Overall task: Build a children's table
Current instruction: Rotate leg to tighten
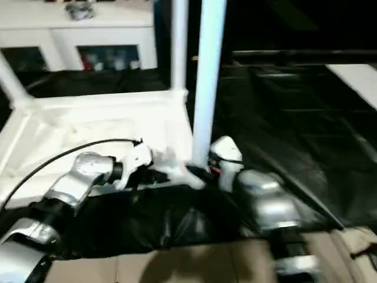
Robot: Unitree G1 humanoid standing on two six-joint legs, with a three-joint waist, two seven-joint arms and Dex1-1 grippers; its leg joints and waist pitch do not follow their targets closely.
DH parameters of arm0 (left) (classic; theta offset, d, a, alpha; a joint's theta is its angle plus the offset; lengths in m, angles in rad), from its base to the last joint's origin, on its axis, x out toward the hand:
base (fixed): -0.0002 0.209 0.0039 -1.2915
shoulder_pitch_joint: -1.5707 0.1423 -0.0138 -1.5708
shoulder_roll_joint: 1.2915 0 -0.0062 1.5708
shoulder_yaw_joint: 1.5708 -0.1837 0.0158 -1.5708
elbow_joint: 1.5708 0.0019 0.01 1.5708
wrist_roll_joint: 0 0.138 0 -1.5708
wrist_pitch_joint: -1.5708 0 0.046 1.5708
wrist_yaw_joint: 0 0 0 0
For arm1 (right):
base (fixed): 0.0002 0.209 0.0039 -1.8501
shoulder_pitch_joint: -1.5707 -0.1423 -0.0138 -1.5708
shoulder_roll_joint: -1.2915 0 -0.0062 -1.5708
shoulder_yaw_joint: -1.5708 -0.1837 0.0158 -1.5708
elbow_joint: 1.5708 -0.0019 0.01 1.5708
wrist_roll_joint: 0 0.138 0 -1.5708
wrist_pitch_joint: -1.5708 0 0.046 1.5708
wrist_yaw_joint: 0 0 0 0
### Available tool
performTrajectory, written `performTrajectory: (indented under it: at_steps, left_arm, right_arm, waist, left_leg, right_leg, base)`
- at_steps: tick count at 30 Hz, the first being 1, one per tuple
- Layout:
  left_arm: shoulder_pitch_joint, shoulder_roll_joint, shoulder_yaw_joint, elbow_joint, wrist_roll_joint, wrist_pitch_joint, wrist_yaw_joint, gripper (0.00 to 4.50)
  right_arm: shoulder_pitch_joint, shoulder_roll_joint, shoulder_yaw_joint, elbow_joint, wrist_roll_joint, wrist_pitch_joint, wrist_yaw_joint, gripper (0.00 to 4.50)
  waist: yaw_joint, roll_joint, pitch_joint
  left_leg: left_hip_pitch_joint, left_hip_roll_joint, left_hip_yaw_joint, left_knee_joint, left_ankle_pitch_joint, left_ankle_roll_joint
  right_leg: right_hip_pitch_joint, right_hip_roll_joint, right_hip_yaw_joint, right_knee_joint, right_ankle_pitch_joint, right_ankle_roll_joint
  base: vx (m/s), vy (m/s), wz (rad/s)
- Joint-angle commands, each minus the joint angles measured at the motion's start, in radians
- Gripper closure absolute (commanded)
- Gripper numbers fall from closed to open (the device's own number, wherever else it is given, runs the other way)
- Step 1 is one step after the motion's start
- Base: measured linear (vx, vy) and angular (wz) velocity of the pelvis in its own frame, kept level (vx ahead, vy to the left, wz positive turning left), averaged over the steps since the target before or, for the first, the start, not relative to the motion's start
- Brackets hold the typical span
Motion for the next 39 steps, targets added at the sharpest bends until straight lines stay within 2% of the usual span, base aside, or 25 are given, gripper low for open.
performTrajectory:
  at_steps: [1,3,4,5,7,8,9,11,14,16,18,20,21,24,28,32,33,35,38,39]
  left_arm:
    - [-0.023,-0.088,-0.038,0.003,-0.005,0.009,0.044,4.5]
    - [-0.044,-0.124,-0.038,0.022,-0.006,0.011,0.074,4.5]
    - [-0.05,-0.13,-0.038,0.027,-0.005,0.01,0.081,4.5]
    - [-0.05,-0.13,-0.038,0.027,-0.005,0.01,0.081,4.5]
    - [-0.062,-0.14,-0.034,0.037,0.003,0.006,0.094,4.5]
    - [-0.065,-0.143,-0.032,0.041,0.009,0.004,0.097,4.5]
    - [-0.065,-0.139,-0.032,0.041,0.011,-0.003,0.091,4.5]
    - [-0.063,-0.133,-0.031,0.04,0.011,-0.009,0.084,4.5]
    - [-0.05,-0.105,-0.032,0.031,0.006,-0.034,0.046,4.5]
    - [-0.035,-0.082,-0.031,0.015,-0.003,-0.054,0.008,4.5]
    - [-0.017,-0.053,-0.029,-0.004,-0.011,-0.064,-0.033,4.5]
    - [-0.001,-0.024,-0.029,-0.02,-0.021,-0.067,-0.079,4.5]
    - [0.005,-0.012,-0.03,-0.025,-0.025,-0.075,-0.098,4.5]
    - [0.02,0.02,-0.031,-0.041,-0.039,-0.088,-0.162,4.5]
    - [0.031,0.053,-0.029,-0.058,-0.052,-0.095,-0.226,4.5]
    - [0.032,0.089,-0.035,-0.065,-0.06,-0.095,-0.27,4.5]
    - [0.031,0.094,-0.036,-0.066,-0.062,-0.095,-0.28,4.5]
    - [0.029,0.102,-0.037,-0.064,-0.066,-0.095,-0.293,4.5]
    - [0.026,0.11,-0.037,-0.058,-0.069,-0.098,-0.307,4.5]
    - [0.027,0.113,-0.037,-0.06,-0.07,-0.098,-0.312,4.5]
  right_arm:
    - [-0.001,0.087,0.078,0.109,-0.014,0.071,-0.051,2.52]
    - [-0.07,0.156,0.047,0.183,-0.011,0.064,-0.181,2.52]
    - [-0.087,0.166,0.052,0.197,-0.016,0.05,-0.186,2.52]
    - [-0.087,0.166,0.052,0.197,-0.016,0.05,-0.186,2.52]
    - [-0.107,0.181,0.047,0.206,-0.028,0.03,-0.193,2.52]
    - [-0.108,0.185,0.039,0.203,-0.033,0.029,-0.198,2.18]
    - [-0.1,0.175,0.032,0.189,-0.027,0.03,-0.179,1.85]
    - [-0.089,0.162,0.035,0.176,-0.031,0.027,-0.16,1.83]
    - [-0.056,0.096,0.054,0.157,-0.049,-0.013,-0.098,1.45]
    - [-0.03,0.039,0.066,0.138,-0.056,-0.04,-0.05,1.38]
    - [0.004,-0.028,0.071,0.106,-0.052,-0.075,0.039,1.38]
    - [0.027,-0.083,0.07,0.081,-0.031,-0.089,0.133,1.38]
    - [0.034,-0.104,0.071,0.071,-0.025,-0.1,0.172,1.38]
    - [0.041,-0.154,0.076,0.044,0.001,-0.111,0.281,1.38]
    - [0.029,-0.191,0.088,0.034,0.029,-0.119,0.376,1.38]
    - [0.023,-0.233,0.12,0.0,0.069,-0.102,0.542,1.38]
    - [0.022,-0.244,0.126,-0.006,0.073,-0.101,0.577,1.55]
    - [0.015,-0.26,0.136,-0.007,0.081,-0.089,0.624,1.66]
    - [0.004,-0.275,0.149,-0.005,0.089,-0.086,0.675,1.83]
    - [0.0,-0.281,0.154,-0.005,0.094,-0.083,0.694,1.91]
  waist:
    - [-0.005,0.009,-0.029]
    - [-0.018,0.015,-0.028]
    - [-0.018,0.015,-0.028]
    - [-0.024,0.014,-0.032]
    - [-0.023,0.014,-0.034]
    - [-0.024,0.015,-0.03]
    - [-0.023,0.015,-0.031]
    - [-0.02,0.015,-0.033]
    - [-0.015,0.013,-0.036]
    - [-0.007,0.011,-0.039]
    - [0.002,0.006,-0.044]
    - [0.01,0.008,-0.049]
    - [0.013,0.007,-0.053]
    - [0.025,0.009,-0.057]
    - [0.03,0.013,-0.058]
    - [0.031,0.012,-0.051]
    - [0.034,0.01,-0.05]
    - [0.036,0.009,-0.048]
    - [0.038,0.009,-0.048]
    - [0.04,0.006,-0.05]
  left_leg:
    - [0.004,0.005,-0.01,-0.082,-0.436,-0.032]
    - [0.004,0.004,-0.013,-0.084,-0.473,-0.043]
    - [0.004,0.004,-0.013,-0.084,-0.473,-0.043]
    - [0.008,0.004,-0.014,-0.083,-0.487,-0.038]
    - [0.004,0.006,-0.009,-0.084,-0.454,-0.021]
    - [0.003,0.005,-0.005,-0.084,-0.461,-0.016]
    - [0.004,0.005,-0.006,-0.084,-0.464,-0.014]
    - [0.001,0.006,-0.004,-0.084,-0.446,-0.009]
    - [0.002,0.008,0.001,-0.081,-0.417,0.002]
    - [0.001,0.012,0.006,-0.078,-0.37,0.019]
    - [-0.005,0.012,0.009,-0.072,-0.308,0.038]
    - [-0.007,0.013,0.01,-0.068,-0.256,0.053]
    - [-0.01,0.013,0.012,-0.059,-0.171,0.083]
    - [-0.013,0.01,0.015,-0.049,-0.085,0.131]
    - [-0.01,0.015,0.016,-0.046,-0.087,0.144]
    - [-0.008,0.018,0.018,-0.052,-0.15,0.122]
    - [-0.005,0.019,0.019,-0.054,-0.178,0.107]
    - [-0.004,0.02,0.019,-0.057,-0.197,0.096]
    - [-0.006,0.02,0.018,-0.056,-0.191,0.087]
    - [-0.006,0.019,0.019,-0.055,-0.179,0.087]
  right_leg:
    - [0.017,-0.036,0.016,-0.107,-0.545,-0.108]
    - [0.007,-0.034,0.015,-0.11,-0.539,-0.113]
    - [0.007,-0.034,0.015,-0.11,-0.539,-0.113]
    - [0.011,-0.033,0.012,-0.112,-0.503,-0.117]
    - [0.013,-0.031,0.016,-0.107,-0.404,-0.151]
    - [0.01,-0.028,0.017,-0.107,-0.395,-0.16]
    - [0.013,-0.029,0.017,-0.106,-0.394,-0.163]
    - [0.016,-0.03,0.018,-0.103,-0.367,-0.17]
    - [0.017,-0.032,0.022,-0.1,-0.325,-0.185]
    - [0.021,-0.034,0.023,-0.097,-0.271,-0.202]
    - [0.029,-0.035,0.024,-0.089,-0.216,-0.219]
    - [0.034,-0.034,0.024,-0.08,-0.14,-0.231]
    - [0.04,-0.031,0.022,-0.063,0.016,-0.269]
    - [0.047,-0.028,0.017,-0.047,0.154,-0.305]
    - [0.047,-0.029,0.015,-0.044,0.149,-0.319]
    - [0.043,-0.029,0.014,-0.052,0.051,-0.313]
    - [0.041,-0.031,0.016,-0.056,-0.002,-0.304]
    - [0.04,-0.032,0.017,-0.059,-0.044,-0.299]
    - [0.04,-0.032,0.018,-0.057,-0.047,-0.295]
    - [0.04,-0.033,0.018,-0.055,-0.041,-0.294]
  base:
    - [-0.055,0.021,-0.09]
    - [-0.05,0.023,-0.06]
    - [0.0,0.0,0.0]
    - [0.0,0.0,0.0]
    - [0.0,0.0,0.0]
    - [0.0,0.0,0.0]
    - [0.0,0.0,0.0]
    - [0.0,0.0,0.0]
    - [0.0,0.0,0.0]
    - [0.0,0.0,0.0]
    - [0.062,-0.013,0.03]
    - [0.082,-0.016,0.01]
    - [0.086,-0.015,0.01]
    - [0.061,0.004,-0.01]
    - [0.0,0.0,0.0]
    - [0.0,0.0,0.0]
    - [0.0,0.0,0.0]
    - [0.0,0.0,0.0]
    - [0.0,0.0,0.0]
    - [0.0,0.0,0.0]
